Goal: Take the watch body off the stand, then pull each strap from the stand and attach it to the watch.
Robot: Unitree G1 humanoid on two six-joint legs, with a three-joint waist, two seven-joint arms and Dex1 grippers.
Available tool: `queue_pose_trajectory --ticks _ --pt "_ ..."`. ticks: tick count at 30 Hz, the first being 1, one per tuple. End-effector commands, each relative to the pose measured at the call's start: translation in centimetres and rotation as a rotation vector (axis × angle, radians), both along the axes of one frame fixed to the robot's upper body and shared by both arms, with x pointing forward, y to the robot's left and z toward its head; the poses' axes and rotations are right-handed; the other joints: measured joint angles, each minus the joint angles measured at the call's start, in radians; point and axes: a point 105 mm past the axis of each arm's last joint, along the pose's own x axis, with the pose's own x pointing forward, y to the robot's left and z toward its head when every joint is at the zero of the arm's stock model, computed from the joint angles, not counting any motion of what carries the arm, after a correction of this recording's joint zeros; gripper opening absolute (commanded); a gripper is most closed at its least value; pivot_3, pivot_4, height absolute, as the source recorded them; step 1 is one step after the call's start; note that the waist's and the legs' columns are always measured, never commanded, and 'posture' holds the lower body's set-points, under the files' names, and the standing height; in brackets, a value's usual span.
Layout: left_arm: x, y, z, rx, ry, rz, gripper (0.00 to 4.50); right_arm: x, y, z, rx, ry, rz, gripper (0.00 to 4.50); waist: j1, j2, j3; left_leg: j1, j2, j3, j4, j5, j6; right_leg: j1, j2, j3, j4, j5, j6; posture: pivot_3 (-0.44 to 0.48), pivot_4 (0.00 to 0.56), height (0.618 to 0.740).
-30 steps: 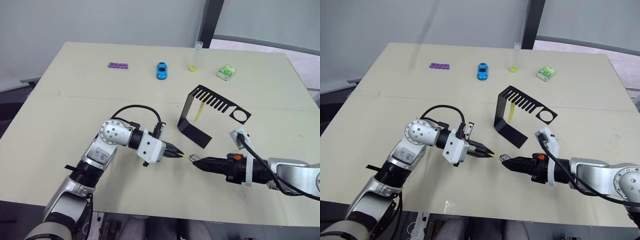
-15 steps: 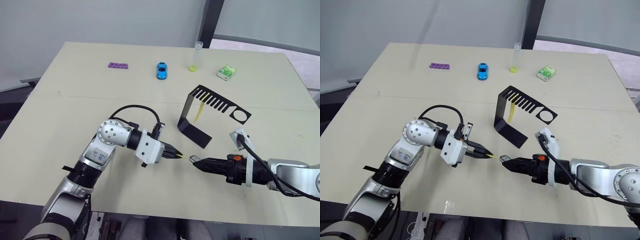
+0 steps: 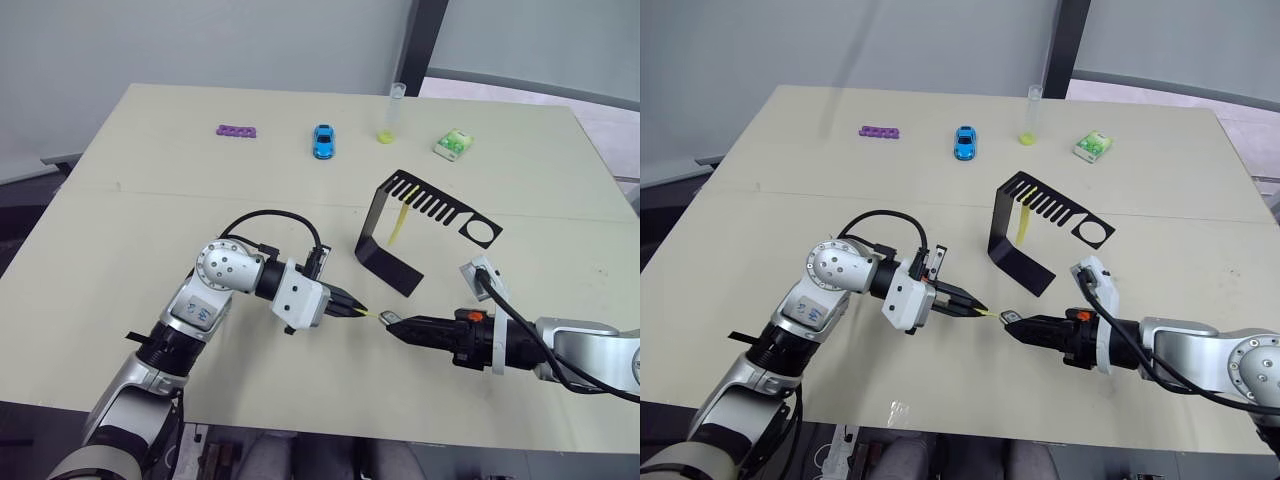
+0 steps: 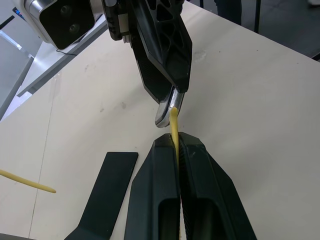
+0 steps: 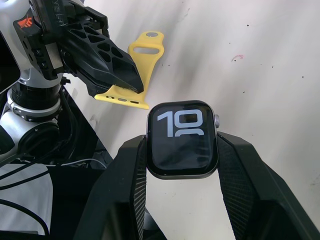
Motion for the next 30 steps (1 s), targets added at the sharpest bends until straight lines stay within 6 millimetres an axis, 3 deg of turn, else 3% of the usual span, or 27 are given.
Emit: queue_pose_trajectory --ticks 1,30 --pt "-0.61 -0.36 0.59 -0.033 -0.021 -0.026 0.0 -0.09 0.2 1.35 0.052 -0.039 0.019 1.51 0.0 0.0 0.0 0.0 0.0 0.0 0.0 0.0 0.0 0.0 0.0 0.0 0.0 0.0 0.0 0.0 0.15 0.74" --pt "-0.18 -0.31 0.29 -0.031 -0.023 0.0 0.0 -0.29 0.42 1.47 0.072 -0.042 0.032 1.51 0.0 0.0 0.0 0.0 0.0 0.0 0.0 0.0 0.0 0.0 0.0 0.0 0.0 0.0 0.0 0.0 0.15 0.74"
